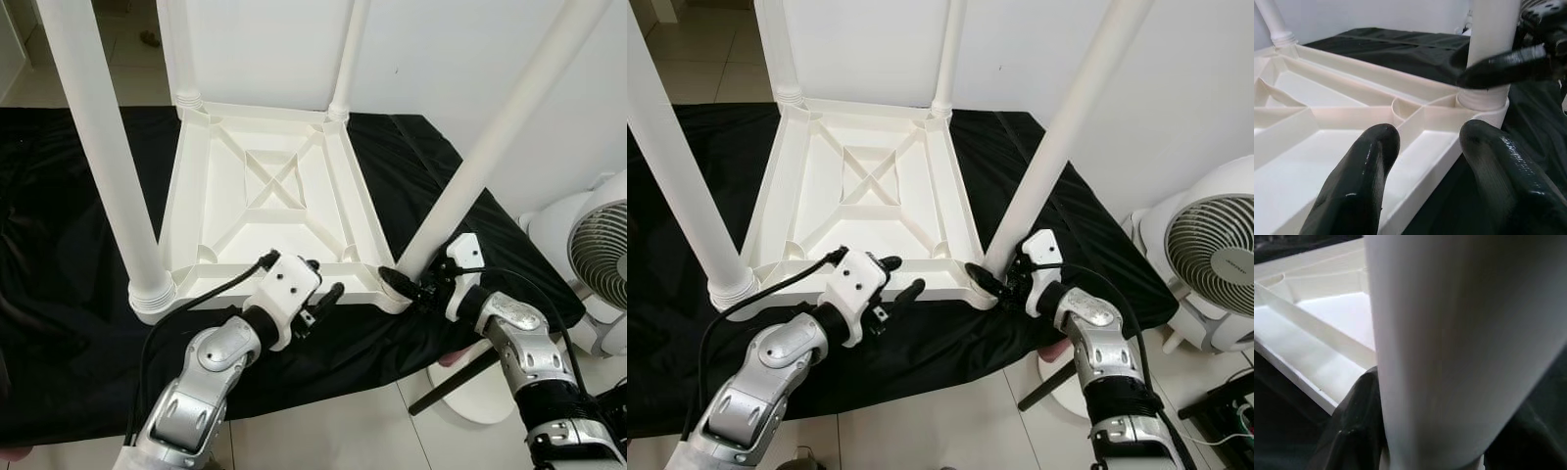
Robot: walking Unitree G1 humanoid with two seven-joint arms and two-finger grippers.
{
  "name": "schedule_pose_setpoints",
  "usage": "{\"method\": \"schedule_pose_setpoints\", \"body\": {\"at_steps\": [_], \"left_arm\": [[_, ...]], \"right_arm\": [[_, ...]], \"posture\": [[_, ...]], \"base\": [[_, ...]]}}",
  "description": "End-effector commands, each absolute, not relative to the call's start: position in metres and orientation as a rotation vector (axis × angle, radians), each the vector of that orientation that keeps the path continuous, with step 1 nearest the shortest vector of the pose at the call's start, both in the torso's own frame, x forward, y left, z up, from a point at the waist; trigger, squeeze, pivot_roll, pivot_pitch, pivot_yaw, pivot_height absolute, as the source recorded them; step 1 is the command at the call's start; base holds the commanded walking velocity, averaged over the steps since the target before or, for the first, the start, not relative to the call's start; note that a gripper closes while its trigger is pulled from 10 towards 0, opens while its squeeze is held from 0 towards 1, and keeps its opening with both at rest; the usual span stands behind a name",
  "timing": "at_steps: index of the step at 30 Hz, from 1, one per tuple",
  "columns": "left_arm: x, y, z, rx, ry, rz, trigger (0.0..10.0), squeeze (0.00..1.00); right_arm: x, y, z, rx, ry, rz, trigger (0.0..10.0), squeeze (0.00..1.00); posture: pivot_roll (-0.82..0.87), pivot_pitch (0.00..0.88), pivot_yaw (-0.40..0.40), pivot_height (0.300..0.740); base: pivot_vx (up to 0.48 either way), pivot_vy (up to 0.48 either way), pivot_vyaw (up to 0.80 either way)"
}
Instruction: Building children table
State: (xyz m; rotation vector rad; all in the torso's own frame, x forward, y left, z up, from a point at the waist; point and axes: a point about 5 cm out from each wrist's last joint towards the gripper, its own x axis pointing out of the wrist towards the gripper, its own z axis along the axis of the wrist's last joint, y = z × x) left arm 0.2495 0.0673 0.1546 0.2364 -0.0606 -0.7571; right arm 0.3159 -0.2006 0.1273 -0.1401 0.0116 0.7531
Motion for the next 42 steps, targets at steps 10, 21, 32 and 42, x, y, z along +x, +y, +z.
{"method": "schedule_pose_setpoints", "body": {"at_steps": [10,21,32,42], "left_arm": [[0.249,0.066,0.153,0.234,-0.046,-0.731,10.0,0.0],[0.248,0.065,0.152,0.229,-0.048,-0.733,10.0,0.0],[0.254,0.066,0.154,0.224,-0.056,-0.721,10.0,0.0],[0.254,0.065,0.155,0.222,-0.06,-0.725,10.0,0.0]], "right_arm": [[0.315,-0.198,0.121,-0.11,0.016,0.695,10.0,0.0],[0.319,-0.189,0.122,-0.104,-0.022,0.299,10.0,0.0],[0.299,-0.157,0.114,-0.023,0.031,-0.157,10.0,0.0],[0.302,-0.162,0.128,0.006,-0.048,-0.112,10.0,1.0]], "posture": [[0.11,0.076,-0.087,0.74],[0.1,0.076,-0.096,0.74],[0.09,0.071,-0.097,0.74],[0.08,0.069,-0.093,0.74]], "base": [[0.0,0.0,0.0],[0.0,0.0,0.0],[0.0,0.0,0.0],[0.0,0.0,0.0]]}}
